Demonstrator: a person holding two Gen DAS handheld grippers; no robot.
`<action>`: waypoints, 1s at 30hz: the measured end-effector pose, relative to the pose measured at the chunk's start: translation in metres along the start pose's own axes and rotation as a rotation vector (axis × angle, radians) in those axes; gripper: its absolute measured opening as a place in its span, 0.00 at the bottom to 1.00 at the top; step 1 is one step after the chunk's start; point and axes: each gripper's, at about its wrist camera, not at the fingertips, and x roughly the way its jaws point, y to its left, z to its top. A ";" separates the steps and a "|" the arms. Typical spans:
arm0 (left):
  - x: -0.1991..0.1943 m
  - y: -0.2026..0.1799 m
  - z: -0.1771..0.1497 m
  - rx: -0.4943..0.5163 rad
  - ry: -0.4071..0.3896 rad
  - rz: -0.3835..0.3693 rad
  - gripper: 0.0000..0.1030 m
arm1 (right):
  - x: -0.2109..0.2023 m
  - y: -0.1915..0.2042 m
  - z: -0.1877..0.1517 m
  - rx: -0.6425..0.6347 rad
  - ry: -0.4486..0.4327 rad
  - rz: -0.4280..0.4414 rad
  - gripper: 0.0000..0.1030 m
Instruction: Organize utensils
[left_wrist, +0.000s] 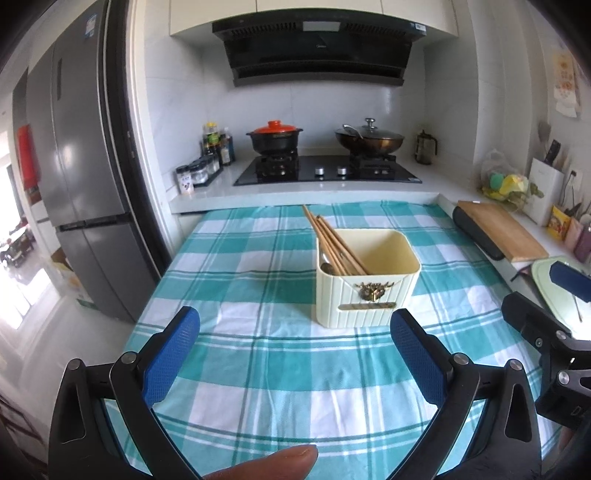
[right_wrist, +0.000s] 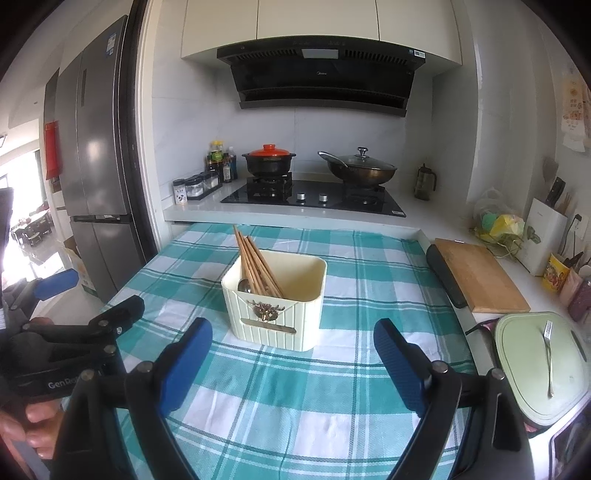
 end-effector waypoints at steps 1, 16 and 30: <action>0.000 0.000 0.000 -0.001 0.004 0.004 1.00 | -0.001 0.001 0.000 -0.002 0.000 -0.001 0.88; -0.006 0.002 -0.002 -0.005 0.014 -0.008 1.00 | -0.007 0.005 0.001 -0.006 0.013 -0.040 0.88; -0.013 0.003 0.000 -0.001 0.006 -0.010 1.00 | -0.012 0.008 0.003 -0.017 0.018 -0.026 0.88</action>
